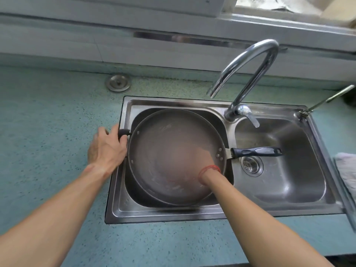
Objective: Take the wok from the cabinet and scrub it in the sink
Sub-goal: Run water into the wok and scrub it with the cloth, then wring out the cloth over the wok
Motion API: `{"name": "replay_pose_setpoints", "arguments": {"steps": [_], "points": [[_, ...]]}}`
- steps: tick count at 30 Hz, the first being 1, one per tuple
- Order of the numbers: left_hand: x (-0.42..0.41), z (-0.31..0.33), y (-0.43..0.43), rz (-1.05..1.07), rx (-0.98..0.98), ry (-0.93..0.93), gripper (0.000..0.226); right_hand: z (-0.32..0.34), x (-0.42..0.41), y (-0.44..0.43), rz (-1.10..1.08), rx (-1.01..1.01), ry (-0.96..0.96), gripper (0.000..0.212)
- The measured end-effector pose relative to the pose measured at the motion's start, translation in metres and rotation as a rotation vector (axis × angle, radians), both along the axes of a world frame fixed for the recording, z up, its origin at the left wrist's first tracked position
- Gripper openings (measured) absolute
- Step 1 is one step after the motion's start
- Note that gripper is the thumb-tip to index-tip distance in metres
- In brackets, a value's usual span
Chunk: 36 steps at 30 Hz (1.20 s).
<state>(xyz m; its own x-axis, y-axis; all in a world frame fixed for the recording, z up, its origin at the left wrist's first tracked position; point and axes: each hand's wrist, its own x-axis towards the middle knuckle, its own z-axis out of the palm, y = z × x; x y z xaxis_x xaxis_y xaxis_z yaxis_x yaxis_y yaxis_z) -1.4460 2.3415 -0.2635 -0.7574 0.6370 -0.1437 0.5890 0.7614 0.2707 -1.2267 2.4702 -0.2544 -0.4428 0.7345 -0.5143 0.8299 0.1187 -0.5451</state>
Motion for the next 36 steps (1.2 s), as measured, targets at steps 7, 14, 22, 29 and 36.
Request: {"name": "replay_pose_setpoints", "arguments": {"steps": [7, 14, 22, 29, 36], "points": [[0.026, 0.021, 0.001, -0.07, 0.156, 0.046, 0.039, 0.045, 0.012, 0.014, -0.155, -0.016, 0.131, 0.029], [0.059, 0.042, 0.008, -0.103, 0.272, -0.107, 0.045, 0.079, 0.021, 0.028, -0.46, -0.236, 0.411, 0.034], [0.095, 0.071, 0.029, -0.4, 0.381, -0.402, 0.088, 0.103, 0.026, 0.027, -0.569, -0.376, 0.589, 0.025], [0.118, 0.081, 0.05, -0.617, 0.485, -0.446, 0.132, 0.114, 0.021, 0.014, -0.519, -0.636, 0.617, 0.023], [0.113, 0.092, 0.055, -0.642, 0.479, -0.481, 0.069, 0.117, 0.025, 0.018, -0.369, -0.661, 0.585, 0.037]]}}
